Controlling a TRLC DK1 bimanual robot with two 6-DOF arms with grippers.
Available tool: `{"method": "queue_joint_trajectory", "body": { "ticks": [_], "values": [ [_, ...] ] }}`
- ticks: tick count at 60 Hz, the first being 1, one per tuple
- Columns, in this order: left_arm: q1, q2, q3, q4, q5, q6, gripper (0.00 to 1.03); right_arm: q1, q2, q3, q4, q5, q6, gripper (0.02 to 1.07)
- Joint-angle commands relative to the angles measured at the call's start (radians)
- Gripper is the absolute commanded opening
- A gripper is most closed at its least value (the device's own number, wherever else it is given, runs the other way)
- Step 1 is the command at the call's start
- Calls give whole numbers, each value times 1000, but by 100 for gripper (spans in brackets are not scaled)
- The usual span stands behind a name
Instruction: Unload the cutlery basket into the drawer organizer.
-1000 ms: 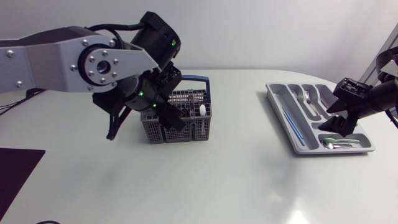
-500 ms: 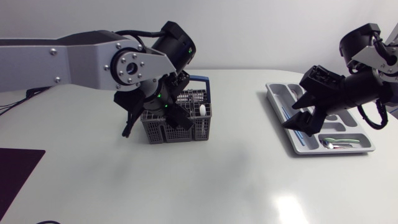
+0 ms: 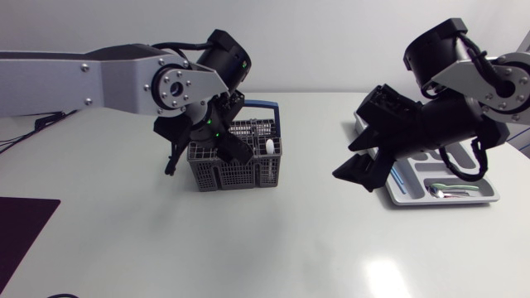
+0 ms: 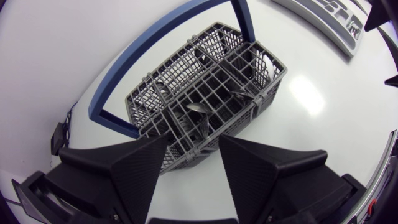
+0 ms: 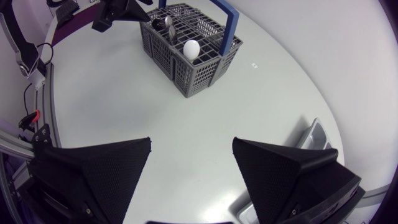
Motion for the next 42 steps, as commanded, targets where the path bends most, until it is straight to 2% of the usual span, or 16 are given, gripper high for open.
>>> {"method": "queue_joint_trajectory", "body": {
  "ticks": [1,11,27,34,42],
  "values": [
    [8,15,-20,21,-10,16,59,29,-1,-51,29,24,48,97],
    [9,44,-14,52,-5,25,56,84,-1,-113,99,77,73,97],
    [16,87,11,55,-5,22,56,113,9,-143,134,77,93,97],
    [16,100,20,57,-5,17,47,124,10,-156,147,77,100,97],
    [16,109,25,60,-5,17,42,133,12,-158,150,78,105,97]
  ]
}}
